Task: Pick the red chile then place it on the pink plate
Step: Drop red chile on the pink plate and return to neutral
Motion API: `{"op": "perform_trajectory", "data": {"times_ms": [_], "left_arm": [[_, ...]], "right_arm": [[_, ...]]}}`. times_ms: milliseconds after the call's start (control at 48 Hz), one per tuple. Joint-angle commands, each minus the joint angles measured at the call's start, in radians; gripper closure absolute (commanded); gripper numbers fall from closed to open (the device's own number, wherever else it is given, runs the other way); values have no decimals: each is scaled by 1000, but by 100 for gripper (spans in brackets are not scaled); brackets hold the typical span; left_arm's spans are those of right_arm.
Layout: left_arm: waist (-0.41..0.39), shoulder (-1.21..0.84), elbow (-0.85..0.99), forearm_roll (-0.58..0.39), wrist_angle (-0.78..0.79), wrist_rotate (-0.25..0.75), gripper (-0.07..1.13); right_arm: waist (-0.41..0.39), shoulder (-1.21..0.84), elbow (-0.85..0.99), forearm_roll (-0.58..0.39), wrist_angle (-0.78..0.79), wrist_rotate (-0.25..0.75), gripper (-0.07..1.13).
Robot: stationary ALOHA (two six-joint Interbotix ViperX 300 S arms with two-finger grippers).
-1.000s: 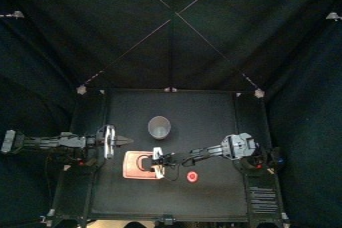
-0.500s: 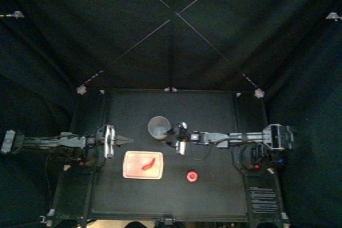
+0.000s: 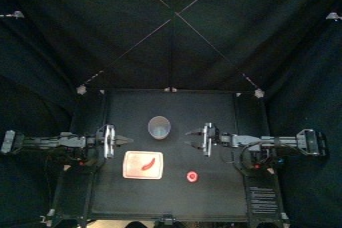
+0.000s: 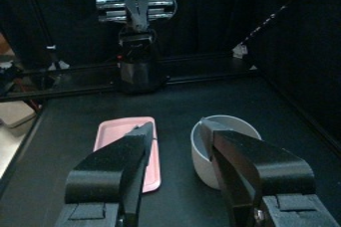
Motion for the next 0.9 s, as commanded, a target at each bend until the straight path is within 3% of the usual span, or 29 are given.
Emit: {"op": "perform_trajectory", "data": {"times_ms": [21, 375, 896], "left_arm": [[2, 3, -12, 3, -5, 0, 110], [5, 3, -12, 2, -6, 0, 110], [9, -3, -12, 3, -8, 0, 110]], "right_arm": [[15, -98, 54, 21, -35, -2, 24], [43, -301, 169, 25, -61, -2, 24], [44, -324, 186, 18, -61, -2, 24]]}}
